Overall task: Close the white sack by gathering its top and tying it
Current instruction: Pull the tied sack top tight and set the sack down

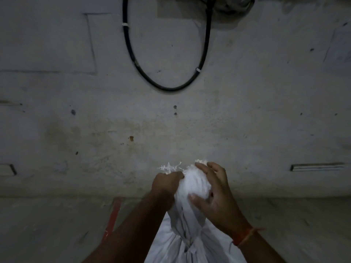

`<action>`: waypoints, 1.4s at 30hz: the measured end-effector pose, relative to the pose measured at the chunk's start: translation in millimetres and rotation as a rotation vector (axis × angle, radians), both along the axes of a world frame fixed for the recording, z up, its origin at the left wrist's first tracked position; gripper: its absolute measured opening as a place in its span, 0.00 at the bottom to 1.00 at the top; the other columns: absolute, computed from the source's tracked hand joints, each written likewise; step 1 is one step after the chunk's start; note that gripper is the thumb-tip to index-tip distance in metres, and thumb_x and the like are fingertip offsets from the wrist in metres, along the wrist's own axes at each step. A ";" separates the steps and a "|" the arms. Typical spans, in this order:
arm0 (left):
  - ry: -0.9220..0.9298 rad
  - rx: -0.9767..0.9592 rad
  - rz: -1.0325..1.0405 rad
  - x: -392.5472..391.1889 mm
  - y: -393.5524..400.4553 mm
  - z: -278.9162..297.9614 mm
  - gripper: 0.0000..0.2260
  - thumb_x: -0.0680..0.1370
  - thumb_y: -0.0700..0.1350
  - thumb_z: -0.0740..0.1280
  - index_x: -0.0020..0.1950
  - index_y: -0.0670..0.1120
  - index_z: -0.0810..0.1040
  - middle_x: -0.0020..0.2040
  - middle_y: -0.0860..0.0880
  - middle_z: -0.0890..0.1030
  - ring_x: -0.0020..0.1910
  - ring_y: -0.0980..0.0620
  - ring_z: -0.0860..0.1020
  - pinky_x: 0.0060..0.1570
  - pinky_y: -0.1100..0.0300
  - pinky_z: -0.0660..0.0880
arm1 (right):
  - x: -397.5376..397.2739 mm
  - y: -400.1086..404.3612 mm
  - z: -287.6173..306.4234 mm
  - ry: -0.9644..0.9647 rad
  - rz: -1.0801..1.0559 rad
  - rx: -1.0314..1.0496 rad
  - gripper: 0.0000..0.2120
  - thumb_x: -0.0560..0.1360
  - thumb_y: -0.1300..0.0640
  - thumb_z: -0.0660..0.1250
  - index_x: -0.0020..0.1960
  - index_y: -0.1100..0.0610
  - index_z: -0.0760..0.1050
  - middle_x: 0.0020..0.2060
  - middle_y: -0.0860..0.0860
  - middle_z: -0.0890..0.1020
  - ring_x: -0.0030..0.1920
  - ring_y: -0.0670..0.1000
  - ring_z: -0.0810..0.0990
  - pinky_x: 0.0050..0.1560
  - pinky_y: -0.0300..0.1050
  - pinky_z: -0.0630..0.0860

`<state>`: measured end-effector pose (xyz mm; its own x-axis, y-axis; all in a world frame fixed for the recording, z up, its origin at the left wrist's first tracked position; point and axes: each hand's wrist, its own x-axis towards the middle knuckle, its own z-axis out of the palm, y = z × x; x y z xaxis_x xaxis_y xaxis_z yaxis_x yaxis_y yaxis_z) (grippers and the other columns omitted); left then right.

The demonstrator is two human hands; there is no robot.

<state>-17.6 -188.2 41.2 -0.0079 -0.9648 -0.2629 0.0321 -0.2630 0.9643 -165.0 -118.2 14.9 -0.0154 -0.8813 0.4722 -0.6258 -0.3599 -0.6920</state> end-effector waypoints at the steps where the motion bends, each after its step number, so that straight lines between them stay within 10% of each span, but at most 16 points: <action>1: 0.011 0.008 -0.058 0.1 -2.6 -2.5 0.17 0.75 0.44 0.71 0.59 0.37 0.80 0.58 0.37 0.83 0.53 0.42 0.82 0.54 0.49 0.79 | -3.1 0.8 -1.2 0.108 0.059 0.040 0.35 0.71 0.44 0.73 0.72 0.35 0.60 0.70 0.32 0.55 0.65 0.22 0.54 0.58 0.20 0.59; 4: -0.007 0.122 -0.157 -4.6 0.7 0.8 0.18 0.80 0.44 0.68 0.69 0.40 0.75 0.67 0.41 0.78 0.65 0.43 0.77 0.62 0.58 0.71 | -8.4 -5.0 -2.2 0.202 0.124 0.083 0.31 0.72 0.43 0.72 0.70 0.36 0.62 0.66 0.32 0.64 0.60 0.19 0.58 0.56 0.16 0.57; 7: 0.168 0.181 -0.177 -4.9 -4.8 3.5 0.15 0.80 0.47 0.65 0.62 0.38 0.79 0.52 0.40 0.83 0.50 0.44 0.82 0.48 0.60 0.80 | -15.6 -18.0 -2.3 0.110 0.125 0.118 0.20 0.72 0.46 0.73 0.63 0.45 0.75 0.58 0.38 0.79 0.55 0.29 0.75 0.56 0.28 0.70; 11: 0.018 0.218 -0.277 3.9 -9.2 0.4 0.50 0.57 0.67 0.78 0.72 0.45 0.68 0.64 0.38 0.79 0.57 0.37 0.81 0.57 0.43 0.79 | -21.6 -24.3 -9.9 -0.008 0.161 0.245 0.14 0.74 0.45 0.71 0.56 0.50 0.80 0.48 0.46 0.85 0.47 0.42 0.83 0.51 0.48 0.82; 16: -0.625 -0.381 -0.128 28.3 18.5 -14.8 0.45 0.67 0.69 0.73 0.74 0.50 0.55 0.73 0.42 0.64 0.61 0.48 0.72 0.54 0.55 0.75 | -22.4 -32.9 -14.2 -0.236 0.178 0.358 0.19 0.71 0.42 0.70 0.55 0.53 0.82 0.48 0.52 0.86 0.49 0.52 0.86 0.54 0.59 0.81; 20: -0.684 -0.682 -0.200 36.4 37.5 -36.8 0.39 0.70 0.68 0.70 0.74 0.53 0.59 0.69 0.55 0.62 0.62 0.57 0.71 0.47 0.71 0.72 | -21.4 -37.1 -16.3 -0.385 0.253 0.436 0.18 0.72 0.45 0.71 0.56 0.56 0.82 0.50 0.57 0.86 0.51 0.58 0.85 0.58 0.64 0.79; 22: -0.639 -0.727 -0.279 31.3 36.1 -45.2 0.36 0.71 0.69 0.68 0.74 0.54 0.63 0.69 0.56 0.68 0.66 0.56 0.72 0.59 0.61 0.76 | -19.5 -38.6 -16.5 -0.440 0.261 0.459 0.14 0.76 0.48 0.69 0.56 0.57 0.83 0.50 0.58 0.86 0.52 0.59 0.85 0.59 0.64 0.78; 30: -0.420 -0.412 -0.354 15.9 9.6 -58.4 0.20 0.77 0.65 0.64 0.52 0.50 0.83 0.47 0.50 0.86 0.47 0.51 0.84 0.53 0.44 0.82 | -12.4 -50.3 -32.4 -0.505 0.147 0.493 0.21 0.79 0.42 0.62 0.52 0.58 0.84 0.47 0.58 0.87 0.50 0.57 0.86 0.58 0.56 0.80; 35: -0.395 -0.160 -0.270 8.8 -7.4 -52.5 0.27 0.79 0.59 0.66 0.49 0.33 0.82 0.41 0.39 0.82 0.39 0.44 0.81 0.39 0.54 0.78 | -9.8 -60.9 -42.2 -0.488 0.020 0.434 0.21 0.79 0.41 0.61 0.51 0.60 0.80 0.45 0.55 0.85 0.47 0.57 0.84 0.50 0.52 0.79; 42: -0.211 0.210 -0.164 6.4 -22.9 -60.4 0.25 0.78 0.54 0.70 0.66 0.36 0.76 0.60 0.39 0.79 0.54 0.39 0.79 0.50 0.49 0.79 | -7.9 -19.7 -59.5 -0.020 -0.300 -0.034 0.20 0.76 0.38 0.59 0.59 0.51 0.74 0.54 0.47 0.71 0.49 0.42 0.76 0.47 0.30 0.70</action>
<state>-11.2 -211.1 -19.2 -0.0825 -0.8799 -0.4679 -0.2214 -0.4416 0.8695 -172.9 -137.9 -44.6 -0.2819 -0.8197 0.4986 -0.6943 -0.1844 -0.6957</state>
